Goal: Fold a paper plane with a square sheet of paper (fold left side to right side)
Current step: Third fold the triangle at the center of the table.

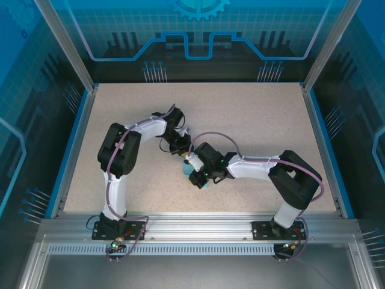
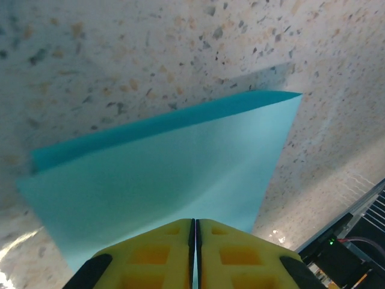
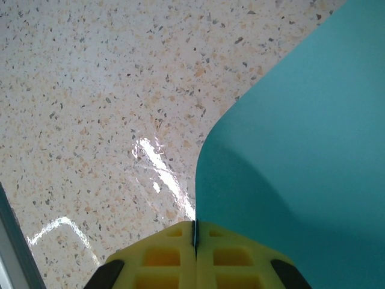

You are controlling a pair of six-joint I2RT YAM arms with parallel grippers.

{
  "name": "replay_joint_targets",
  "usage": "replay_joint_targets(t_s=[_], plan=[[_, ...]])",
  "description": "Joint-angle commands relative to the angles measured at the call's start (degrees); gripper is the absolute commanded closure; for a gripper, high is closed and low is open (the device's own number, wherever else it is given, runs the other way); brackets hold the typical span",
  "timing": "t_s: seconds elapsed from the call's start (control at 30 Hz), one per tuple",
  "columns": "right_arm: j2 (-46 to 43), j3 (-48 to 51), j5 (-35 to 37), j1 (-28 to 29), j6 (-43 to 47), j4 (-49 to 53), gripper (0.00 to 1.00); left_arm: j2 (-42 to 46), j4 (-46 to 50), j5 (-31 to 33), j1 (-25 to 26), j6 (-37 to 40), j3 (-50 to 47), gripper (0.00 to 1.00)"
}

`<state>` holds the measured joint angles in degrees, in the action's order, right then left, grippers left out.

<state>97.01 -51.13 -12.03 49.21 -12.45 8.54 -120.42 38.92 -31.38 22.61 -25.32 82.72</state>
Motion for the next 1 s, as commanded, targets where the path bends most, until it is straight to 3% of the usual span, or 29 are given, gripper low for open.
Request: replay_joint_targets(t_s=[0.0, 0.37, 0.97], plan=[[0.8, -1.8, -1.9, -1.2, -1.2, 0.8, 1.00, -2.2, 2.8, -0.3, 0.8, 3.2, 2.2, 0.88], [0.8, -3.7, 2.6, -4.0, 0.7, 5.2, 1.00, -5.1, 3.9, 3.8, 1.6, 5.8, 1.4, 0.92], [3.7, -5.2, 6.3, -5.1, 0.5, 6.7, 1.00, -5.4, 3.7, 3.8, 2.2, 5.5, 1.3, 0.93]])
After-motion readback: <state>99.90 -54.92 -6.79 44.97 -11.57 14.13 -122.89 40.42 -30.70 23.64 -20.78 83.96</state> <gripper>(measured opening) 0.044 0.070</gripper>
